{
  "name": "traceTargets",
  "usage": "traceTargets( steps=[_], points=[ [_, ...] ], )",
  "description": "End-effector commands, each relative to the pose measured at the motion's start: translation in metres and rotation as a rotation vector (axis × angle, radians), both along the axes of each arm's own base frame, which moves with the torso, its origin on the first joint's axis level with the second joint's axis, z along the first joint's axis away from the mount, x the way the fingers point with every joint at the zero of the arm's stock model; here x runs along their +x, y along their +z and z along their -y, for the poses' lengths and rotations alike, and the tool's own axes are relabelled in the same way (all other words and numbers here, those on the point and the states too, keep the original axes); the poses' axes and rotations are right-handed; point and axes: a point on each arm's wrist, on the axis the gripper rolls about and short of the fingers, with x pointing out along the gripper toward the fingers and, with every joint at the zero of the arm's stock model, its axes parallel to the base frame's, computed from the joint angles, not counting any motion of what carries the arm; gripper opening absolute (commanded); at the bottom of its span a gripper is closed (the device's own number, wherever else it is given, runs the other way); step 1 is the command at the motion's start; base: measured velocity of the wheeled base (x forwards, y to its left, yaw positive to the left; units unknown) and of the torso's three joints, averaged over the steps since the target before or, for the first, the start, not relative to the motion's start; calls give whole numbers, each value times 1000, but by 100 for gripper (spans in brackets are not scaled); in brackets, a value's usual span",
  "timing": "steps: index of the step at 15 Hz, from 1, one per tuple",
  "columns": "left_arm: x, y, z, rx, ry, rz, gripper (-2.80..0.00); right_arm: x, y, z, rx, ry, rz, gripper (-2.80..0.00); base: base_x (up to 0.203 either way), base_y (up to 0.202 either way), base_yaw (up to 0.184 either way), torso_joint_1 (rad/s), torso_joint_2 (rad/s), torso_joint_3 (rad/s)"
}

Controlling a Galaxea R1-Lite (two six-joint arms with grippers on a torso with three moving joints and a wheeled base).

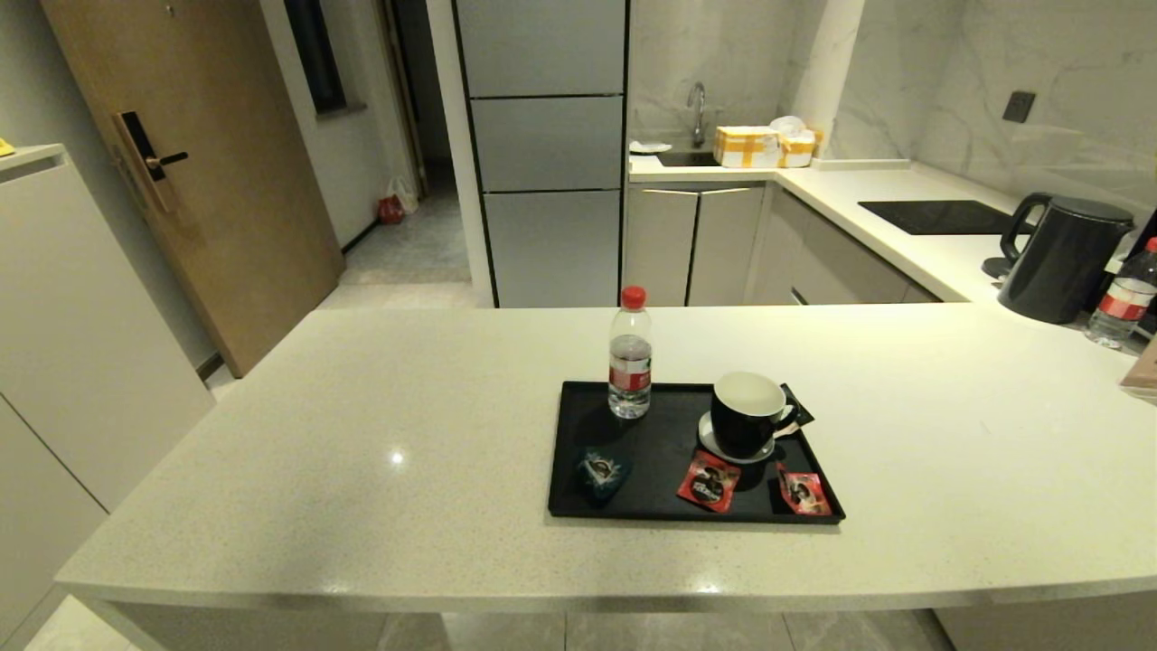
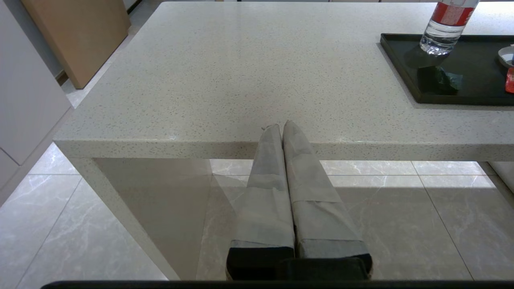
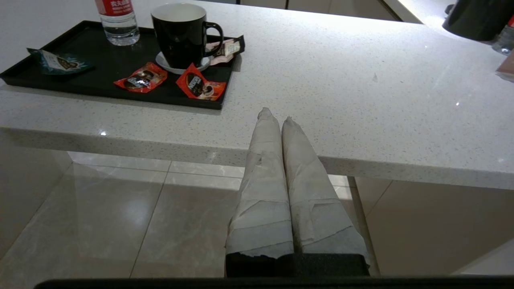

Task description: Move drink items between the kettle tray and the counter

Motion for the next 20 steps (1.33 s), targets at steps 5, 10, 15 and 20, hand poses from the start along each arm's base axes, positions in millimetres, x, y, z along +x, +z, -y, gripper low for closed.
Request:
traceTargets(
  steps=[5,10,15,20],
  points=[
    [0,0,0,-1,1,-2,-280,0,-1,0,5,-1,-1,-280,0,0,0,0,0,0],
    [0,0,0,-1,1,-2,-280,0,-1,0,27,-2,-1,-280,0,0,0,0,0,0],
    [0,0,0,-1,0,-2,-280,0,-1,0,27,-3,0,-280,0,0,0,0,0,0],
    [0,0,0,-1,-1,-2,-280,0,-1,0,27,-2,0,-280,0,0,0,0,0,0]
  ],
)
